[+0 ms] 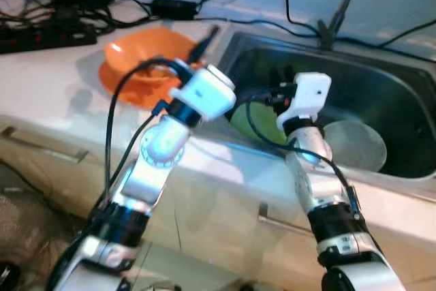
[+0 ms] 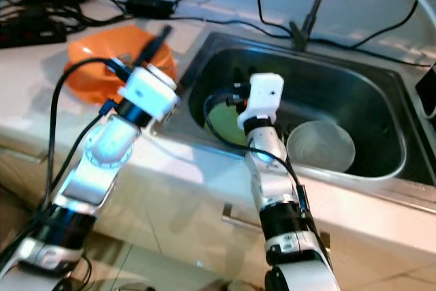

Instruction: Kitchen organization

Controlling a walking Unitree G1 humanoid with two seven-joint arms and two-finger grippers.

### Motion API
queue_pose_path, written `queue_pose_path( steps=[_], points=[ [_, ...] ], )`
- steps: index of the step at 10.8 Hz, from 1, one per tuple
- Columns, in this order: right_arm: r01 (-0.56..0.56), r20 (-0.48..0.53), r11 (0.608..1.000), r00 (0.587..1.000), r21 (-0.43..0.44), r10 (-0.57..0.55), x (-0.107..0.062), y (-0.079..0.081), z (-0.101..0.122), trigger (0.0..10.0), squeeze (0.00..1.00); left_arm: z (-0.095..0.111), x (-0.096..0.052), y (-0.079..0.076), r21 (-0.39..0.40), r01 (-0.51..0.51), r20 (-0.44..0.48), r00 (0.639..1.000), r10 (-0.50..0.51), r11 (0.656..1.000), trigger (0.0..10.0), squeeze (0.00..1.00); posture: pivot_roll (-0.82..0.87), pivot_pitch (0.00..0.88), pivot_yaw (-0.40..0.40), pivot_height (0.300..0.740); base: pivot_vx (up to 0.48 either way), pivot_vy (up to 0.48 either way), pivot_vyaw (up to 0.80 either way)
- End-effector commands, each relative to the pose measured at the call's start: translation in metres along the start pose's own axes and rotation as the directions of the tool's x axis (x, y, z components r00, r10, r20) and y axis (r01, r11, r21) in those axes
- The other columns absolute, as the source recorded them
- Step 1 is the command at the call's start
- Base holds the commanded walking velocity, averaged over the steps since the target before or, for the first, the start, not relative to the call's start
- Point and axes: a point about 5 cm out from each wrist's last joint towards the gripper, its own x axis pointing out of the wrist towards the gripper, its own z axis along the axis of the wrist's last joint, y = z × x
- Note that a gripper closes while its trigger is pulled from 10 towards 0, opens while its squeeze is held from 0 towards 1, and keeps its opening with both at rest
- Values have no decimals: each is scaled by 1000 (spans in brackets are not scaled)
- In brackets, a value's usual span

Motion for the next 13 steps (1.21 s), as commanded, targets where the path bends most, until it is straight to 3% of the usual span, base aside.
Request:
queue_pose_path(
  steps=[1, 3, 6, 10, 13],
  points=[
    [14, 6, 1000, 1000, 6, -14, 1, -3, 1, 10000, 0, -3, -4, -6, 69, 58, -35, 998, -56, 996, 10000, 0, 63, 84, -61, 740, 0, 0, 0],
    [18, 5, 1000, 1000, 11, -18, 1, -4, 0, 10000, 0, -14, -18, -4, 174, 97, -108, 991, -79, 980, 10000, 0, 67, 85, -66, 740, 0, 0, 0],
    [12, -1, 1000, 1000, 14, -12, 2, -3, -1, 10000, 0, -31, -33, -4, 260, 158, -227, 969, -98, 953, 10000, 0, 71, 87, -71, 740, 0, 0, 0],
    [12, 2, 1000, 1000, 13, -12, 2, -3, 0, 10000, 0, -44, -34, -2, 299, 170, -317, 946, -70, 939, 10000, 0, 67, 83, -72, 740, 0, 0, 0],
    [7, -2, 1000, 1000, 16, -7, 2, -1, -2, 10000, 0, -53, -25, -3, 320, 160, -355, 934, -38, 934, 10000, 0, 72, 84, -72, 740, 0, 0, 0]
  ],
)
